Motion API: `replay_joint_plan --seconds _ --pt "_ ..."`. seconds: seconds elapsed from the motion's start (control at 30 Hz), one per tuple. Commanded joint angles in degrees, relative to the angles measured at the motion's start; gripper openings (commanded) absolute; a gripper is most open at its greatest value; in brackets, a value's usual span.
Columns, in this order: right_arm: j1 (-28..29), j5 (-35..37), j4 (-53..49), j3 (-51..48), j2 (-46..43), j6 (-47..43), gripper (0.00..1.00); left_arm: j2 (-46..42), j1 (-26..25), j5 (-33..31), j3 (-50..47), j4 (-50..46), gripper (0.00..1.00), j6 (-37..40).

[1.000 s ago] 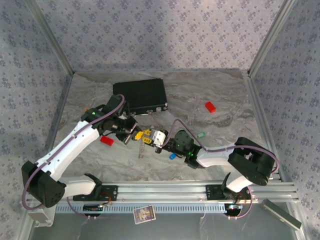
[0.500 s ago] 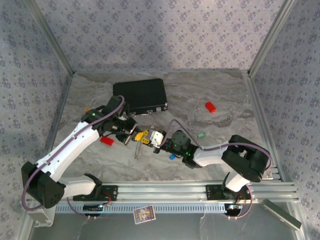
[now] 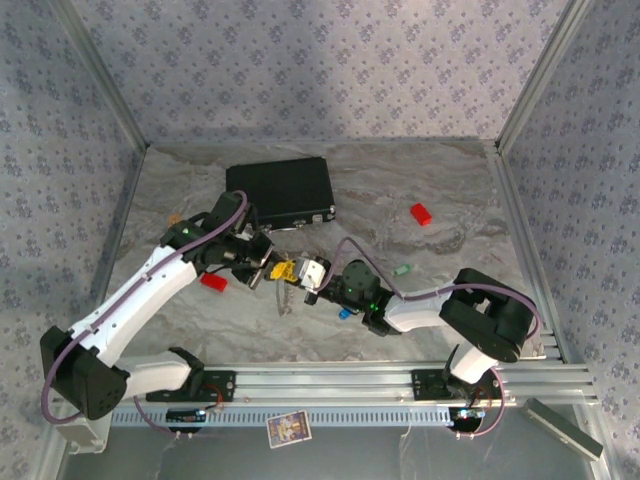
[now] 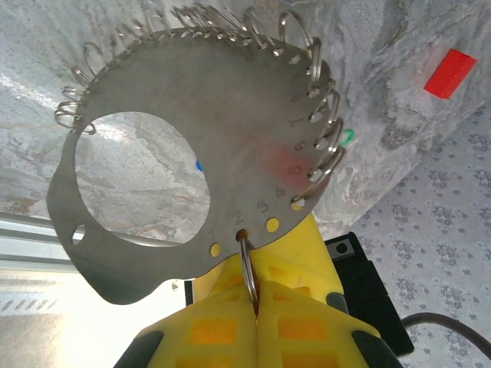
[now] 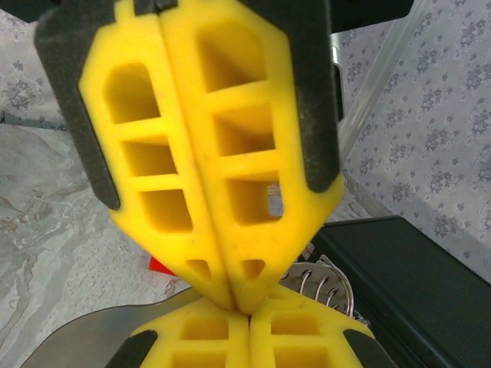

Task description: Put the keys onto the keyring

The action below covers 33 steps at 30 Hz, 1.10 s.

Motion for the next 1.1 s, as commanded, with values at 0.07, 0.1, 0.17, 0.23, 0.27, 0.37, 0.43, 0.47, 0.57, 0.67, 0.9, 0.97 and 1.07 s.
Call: replay_joint_plan --seconds 0.07,0.1,0.17,0.23,0.27,0.37,0.43,0.47,0.57,0.67,0.9,0.97,1.07 --pt "0.3 0.4 -0.1 0.4 -2.6 0.2 0.00 -5.9 1.6 -8.3 -1.4 6.1 0.43 0.8" --pt "0.1 0.4 -1.3 0.4 -3.3 0.2 0.00 -6.8 1.9 -10.6 -1.3 8.9 0.48 3.0" --pt "-0.4 0.3 -4.6 0.5 -5.2 0.5 0.00 -8.1 2.1 -15.1 0.1 14.9 0.52 15.0" --pt "-0.8 0.0 -9.6 1.1 -7.6 0.6 0.00 -8.3 2.2 -19.0 3.1 14.0 0.53 27.2" --pt "-1.0 -0.3 -12.5 1.6 -8.8 0.5 0.00 -8.4 2.1 -20.7 4.1 13.4 0.53 33.7" --pt "-2.0 -1.4 -23.4 3.4 -12.7 0.3 0.00 -10.2 2.0 -24.1 3.7 14.1 0.52 52.5" --pt "-3.1 -2.5 -29.7 4.6 -14.7 0.3 0.00 -12.5 2.1 -22.3 0.6 17.2 0.50 64.6" --pt "-3.5 -3.0 -32.6 5.3 -15.7 0.1 0.00 -14.1 2.1 -20.6 -1.7 19.5 0.49 71.4" --pt "-4.8 -4.6 -39.5 7.1 -18.0 -0.6 0.00 -19.0 2.0 -15.3 -9.9 26.2 0.45 90.3" --pt "-5.6 -6.6 -46.0 9.0 -20.0 -2.3 0.00 -23.0 2.0 -9.4 -16.8 30.2 0.46 105.6" --pt "-6.5 -10.8 -61.7 13.4 -23.3 -9.2 0.00 -23.9 1.0 3.3 -21.5 26.3 0.38 130.5" --pt "-6.5 -10.5 -65.2 15.0 -23.5 -10.5 0.00 -24.0 0.6 4.4 -23.4 29.3 0.37 131.4" --pt "-6.4 -10.3 -67.5 16.5 -23.7 -11.3 0.00 -23.4 0.1 6.6 -24.6 31.1 0.37 131.6"
